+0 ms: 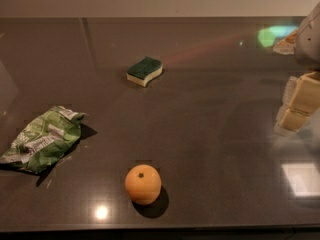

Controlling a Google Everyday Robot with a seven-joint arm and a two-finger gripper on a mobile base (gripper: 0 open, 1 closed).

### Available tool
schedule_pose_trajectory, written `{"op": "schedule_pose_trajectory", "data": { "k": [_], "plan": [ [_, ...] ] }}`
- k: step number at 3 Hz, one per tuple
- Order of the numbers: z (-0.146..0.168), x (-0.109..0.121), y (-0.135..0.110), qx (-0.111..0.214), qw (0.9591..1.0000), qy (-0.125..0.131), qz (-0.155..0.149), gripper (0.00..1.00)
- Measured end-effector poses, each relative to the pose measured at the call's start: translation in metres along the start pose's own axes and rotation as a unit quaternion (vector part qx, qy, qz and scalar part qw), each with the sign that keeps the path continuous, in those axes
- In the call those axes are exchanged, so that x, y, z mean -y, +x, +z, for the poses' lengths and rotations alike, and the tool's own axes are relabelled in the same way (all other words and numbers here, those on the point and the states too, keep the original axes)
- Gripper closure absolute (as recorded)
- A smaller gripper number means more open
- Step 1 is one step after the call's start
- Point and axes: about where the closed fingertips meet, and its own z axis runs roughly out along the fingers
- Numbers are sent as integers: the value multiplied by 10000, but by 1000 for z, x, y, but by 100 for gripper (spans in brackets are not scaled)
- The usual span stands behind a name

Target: Move orange near sponge

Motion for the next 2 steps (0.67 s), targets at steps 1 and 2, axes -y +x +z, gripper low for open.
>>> {"op": "schedule_pose_trajectory", "data": {
  "k": [1, 2],
  "plan": [
    [-1, 0, -1, 12, 10000, 12, -8, 0],
    [1, -15, -15, 323, 9990, -158, -264, 0]
  ]
}}
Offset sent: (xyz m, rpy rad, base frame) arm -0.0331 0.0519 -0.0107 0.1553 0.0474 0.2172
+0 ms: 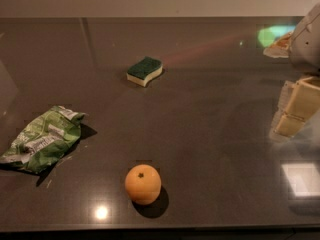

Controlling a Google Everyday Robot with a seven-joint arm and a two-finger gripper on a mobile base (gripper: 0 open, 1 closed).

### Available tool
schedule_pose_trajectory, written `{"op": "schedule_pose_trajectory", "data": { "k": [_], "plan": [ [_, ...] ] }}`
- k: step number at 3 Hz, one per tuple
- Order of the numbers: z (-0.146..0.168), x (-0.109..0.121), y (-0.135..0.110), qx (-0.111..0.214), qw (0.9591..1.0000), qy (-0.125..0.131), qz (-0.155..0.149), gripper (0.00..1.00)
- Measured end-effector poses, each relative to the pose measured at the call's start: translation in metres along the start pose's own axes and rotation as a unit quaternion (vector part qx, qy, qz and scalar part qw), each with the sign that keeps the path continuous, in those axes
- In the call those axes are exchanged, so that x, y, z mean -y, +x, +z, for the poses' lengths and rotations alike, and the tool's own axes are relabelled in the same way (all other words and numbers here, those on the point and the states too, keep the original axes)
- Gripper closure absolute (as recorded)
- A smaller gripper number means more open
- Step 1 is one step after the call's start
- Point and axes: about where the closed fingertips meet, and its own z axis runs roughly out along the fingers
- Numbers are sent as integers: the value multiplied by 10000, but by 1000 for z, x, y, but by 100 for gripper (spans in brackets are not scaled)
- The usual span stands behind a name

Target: Move orange near sponge

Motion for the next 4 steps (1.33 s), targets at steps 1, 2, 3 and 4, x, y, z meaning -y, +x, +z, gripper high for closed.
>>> {"op": "schedule_pose_trajectory", "data": {
  "k": [1, 2, 3, 4],
  "plan": [
    [13, -30, -31, 559, 9967, -380, -457, 0],
    [30, -66, -70, 1098, 9868, -739, -934, 0],
    [50, -96, -102, 1463, 9788, -934, -1090, 0],
    [73, -123, -124, 1673, 9735, -1029, -1170, 0]
  ]
}}
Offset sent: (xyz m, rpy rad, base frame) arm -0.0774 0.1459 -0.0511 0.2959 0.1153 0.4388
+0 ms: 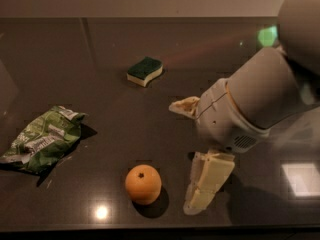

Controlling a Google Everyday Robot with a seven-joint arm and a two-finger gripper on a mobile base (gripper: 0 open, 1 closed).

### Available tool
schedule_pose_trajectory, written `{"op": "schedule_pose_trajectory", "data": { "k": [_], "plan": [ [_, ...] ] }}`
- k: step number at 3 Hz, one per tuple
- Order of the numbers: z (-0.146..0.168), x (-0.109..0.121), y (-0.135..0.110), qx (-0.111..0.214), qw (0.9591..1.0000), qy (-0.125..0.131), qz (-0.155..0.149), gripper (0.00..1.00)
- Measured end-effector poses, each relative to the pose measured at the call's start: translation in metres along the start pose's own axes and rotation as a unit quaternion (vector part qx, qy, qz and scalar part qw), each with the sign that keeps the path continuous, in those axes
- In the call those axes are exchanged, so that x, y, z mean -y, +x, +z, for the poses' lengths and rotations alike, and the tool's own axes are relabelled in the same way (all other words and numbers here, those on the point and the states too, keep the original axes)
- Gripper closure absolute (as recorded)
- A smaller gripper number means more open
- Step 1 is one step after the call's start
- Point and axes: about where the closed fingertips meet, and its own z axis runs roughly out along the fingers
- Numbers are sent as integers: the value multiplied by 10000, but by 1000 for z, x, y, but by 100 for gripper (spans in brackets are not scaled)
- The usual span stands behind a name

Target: Move orange near sponge

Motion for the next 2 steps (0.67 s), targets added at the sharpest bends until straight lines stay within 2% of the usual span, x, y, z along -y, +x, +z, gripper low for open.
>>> {"op": "schedule_pose_trajectory", "data": {
  "k": [2],
  "plan": [
    [54, -19, -14, 200, 9997, -111, -85, 0]
  ]
}}
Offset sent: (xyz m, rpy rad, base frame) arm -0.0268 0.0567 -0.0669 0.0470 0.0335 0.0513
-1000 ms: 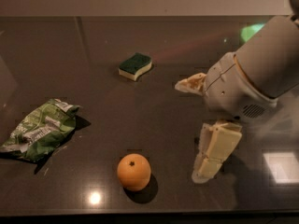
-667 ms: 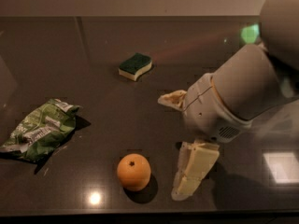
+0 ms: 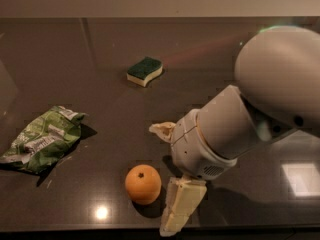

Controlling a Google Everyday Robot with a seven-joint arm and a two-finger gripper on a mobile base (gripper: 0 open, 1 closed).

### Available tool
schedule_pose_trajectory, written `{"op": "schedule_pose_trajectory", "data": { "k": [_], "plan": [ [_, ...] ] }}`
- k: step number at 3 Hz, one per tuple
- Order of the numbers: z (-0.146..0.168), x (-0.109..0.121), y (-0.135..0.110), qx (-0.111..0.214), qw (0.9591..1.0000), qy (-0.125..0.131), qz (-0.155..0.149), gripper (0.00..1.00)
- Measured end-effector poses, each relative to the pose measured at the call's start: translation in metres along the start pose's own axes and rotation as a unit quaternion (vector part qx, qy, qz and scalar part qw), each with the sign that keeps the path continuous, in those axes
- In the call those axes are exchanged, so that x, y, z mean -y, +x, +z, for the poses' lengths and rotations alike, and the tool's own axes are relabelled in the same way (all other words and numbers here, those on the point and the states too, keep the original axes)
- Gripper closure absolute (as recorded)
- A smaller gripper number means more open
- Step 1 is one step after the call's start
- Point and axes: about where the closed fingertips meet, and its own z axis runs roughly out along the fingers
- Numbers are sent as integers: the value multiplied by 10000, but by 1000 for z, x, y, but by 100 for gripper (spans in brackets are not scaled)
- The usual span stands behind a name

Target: Move orange near sponge

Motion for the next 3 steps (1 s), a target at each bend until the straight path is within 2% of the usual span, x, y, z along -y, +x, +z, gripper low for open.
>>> {"op": "schedule_pose_trajectory", "data": {
  "k": [1, 2, 3],
  "plan": [
    [16, -4, -2, 13, 10000, -80, -17, 0],
    [26, -4, -3, -10, 9998, -197, 8, 17],
    [28, -2, -2, -18, 9995, -304, 84, 41]
  ]
}}
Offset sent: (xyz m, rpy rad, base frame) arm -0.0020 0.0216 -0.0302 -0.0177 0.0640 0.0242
